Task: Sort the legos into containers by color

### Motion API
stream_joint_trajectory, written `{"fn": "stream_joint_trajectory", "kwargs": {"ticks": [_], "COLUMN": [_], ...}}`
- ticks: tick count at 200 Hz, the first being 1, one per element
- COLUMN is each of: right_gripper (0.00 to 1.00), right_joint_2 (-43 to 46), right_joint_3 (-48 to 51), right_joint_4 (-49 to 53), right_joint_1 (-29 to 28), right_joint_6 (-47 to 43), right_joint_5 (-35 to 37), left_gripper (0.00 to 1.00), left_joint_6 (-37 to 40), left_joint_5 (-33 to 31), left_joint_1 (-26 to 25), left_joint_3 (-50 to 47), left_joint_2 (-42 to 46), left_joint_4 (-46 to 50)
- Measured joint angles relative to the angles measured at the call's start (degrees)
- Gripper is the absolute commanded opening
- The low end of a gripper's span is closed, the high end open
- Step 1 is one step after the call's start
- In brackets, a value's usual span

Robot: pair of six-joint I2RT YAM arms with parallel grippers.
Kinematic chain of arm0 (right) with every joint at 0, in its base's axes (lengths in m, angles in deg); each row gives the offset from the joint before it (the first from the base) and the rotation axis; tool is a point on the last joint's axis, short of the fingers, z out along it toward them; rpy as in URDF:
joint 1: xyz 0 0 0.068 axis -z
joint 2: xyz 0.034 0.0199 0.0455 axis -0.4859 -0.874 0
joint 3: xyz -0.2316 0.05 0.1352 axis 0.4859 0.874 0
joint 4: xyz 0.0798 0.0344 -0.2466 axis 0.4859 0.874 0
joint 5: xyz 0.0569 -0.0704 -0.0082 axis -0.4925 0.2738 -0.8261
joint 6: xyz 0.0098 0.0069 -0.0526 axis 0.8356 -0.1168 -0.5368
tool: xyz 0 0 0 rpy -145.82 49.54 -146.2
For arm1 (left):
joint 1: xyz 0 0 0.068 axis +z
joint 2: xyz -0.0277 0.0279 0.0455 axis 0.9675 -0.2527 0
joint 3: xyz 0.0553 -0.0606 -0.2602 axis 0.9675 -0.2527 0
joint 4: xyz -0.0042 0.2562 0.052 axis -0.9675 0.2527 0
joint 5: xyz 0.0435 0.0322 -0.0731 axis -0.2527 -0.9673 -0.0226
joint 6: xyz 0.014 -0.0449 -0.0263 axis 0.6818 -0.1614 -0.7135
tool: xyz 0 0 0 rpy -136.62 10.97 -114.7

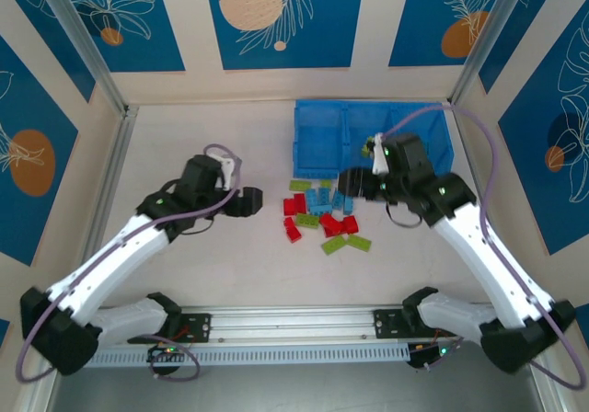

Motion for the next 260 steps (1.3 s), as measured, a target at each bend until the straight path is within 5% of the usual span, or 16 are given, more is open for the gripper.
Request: {"fn": "stream_joint_trajectory", "kwargs": {"ticks": [40, 103, 151, 227, 260], "right_gripper": [0.69, 0.71, 0.71, 0.72, 0.72], "right_joint_2": [3.23, 5.9, 6.47, 7.96, 7.96], "right_joint_3": [3.89, 5.4, 6.73, 6.88, 6.88], "right_joint_4": [5.81, 7.85, 8.33, 8.57, 8.55], "right_joint_1": [-4.61, -4.94, -4.94, -4.94, -4.96], "right_joint_6": [4.81, 6.67, 7.3, 7.98, 8.57], "right_joint_5": [-0.59, 1.75, 2.21, 3.04, 3.02], "left_gripper": [0.69, 0.64, 0.43, 0.46, 0.34], "left_joint_6": [-10.36, -14.49, -15.21, -15.26, -14.69], "left_joint_5": [-4.79, -7.17, -7.21, -7.52, -8.09], "left_joint_1": [-7.23, -7.76, -7.26, -6.78, -6.49], "left_joint_3": [7.72, 16.11, 18.97, 18.08, 16.26], "left_joint_2": [-19.34, -37.83, -43.36, -44.81, -45.07], "left_joint_4": [-0.52, -3.02, -4.15, -5.01, -5.64]}}
